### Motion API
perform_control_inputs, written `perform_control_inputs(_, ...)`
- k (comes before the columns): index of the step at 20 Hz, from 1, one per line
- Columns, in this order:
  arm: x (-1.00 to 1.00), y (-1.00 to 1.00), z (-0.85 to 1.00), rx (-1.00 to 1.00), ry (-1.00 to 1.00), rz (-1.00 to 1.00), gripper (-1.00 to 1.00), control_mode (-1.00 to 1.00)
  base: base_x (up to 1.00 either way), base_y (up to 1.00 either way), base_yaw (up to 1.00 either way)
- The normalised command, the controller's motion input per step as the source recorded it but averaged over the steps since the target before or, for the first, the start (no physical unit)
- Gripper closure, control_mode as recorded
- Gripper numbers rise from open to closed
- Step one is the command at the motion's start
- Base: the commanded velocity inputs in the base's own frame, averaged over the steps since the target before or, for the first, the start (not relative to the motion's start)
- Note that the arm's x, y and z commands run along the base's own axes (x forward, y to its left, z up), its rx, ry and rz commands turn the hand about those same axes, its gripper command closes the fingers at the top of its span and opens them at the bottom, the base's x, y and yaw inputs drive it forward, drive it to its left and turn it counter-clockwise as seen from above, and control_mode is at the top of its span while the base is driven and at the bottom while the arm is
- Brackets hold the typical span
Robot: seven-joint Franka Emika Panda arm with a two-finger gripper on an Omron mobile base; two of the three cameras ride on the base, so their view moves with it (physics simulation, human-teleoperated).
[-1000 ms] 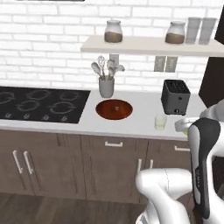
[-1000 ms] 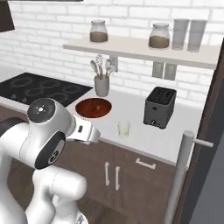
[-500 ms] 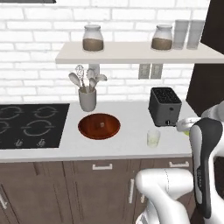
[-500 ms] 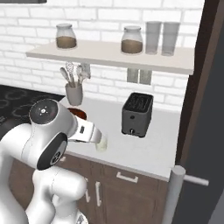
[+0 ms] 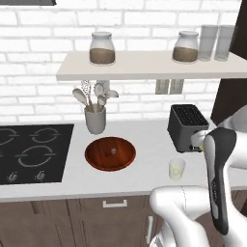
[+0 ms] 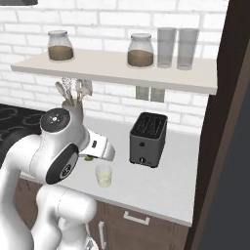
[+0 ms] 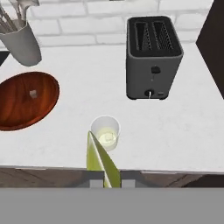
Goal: Grab a lemon wedge from the fridge and one ice cube from the ice bowl, and put them in the glass of lemonade.
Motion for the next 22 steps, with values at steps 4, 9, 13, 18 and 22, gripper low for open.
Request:
perform_control_inputs(4,0.72,0.00,-0.50,0.00,0.22,-0.04,1.00,-1.00,0.00,0.00,0.00)
perform_control_inputs(9,0.47,0.00,-0.36,0.00,0.08,-0.01,1.00,-1.00,0.00,0.00,0.00)
perform_control_inputs(13,0.40,0.04,-0.56,0.00,0.03,0.00,1.00,-1.00,0.00,0.00,0.00)
perform_control_inputs(18,0.52,0.21,-0.59,0.00,0.01,0.00,1.00,-1.00,0.00,0.00,0.00)
perform_control_inputs(22,0.28,0.11,-0.55,0.00,0.05,0.00,1.00,-1.00,0.00,0.00,0.00)
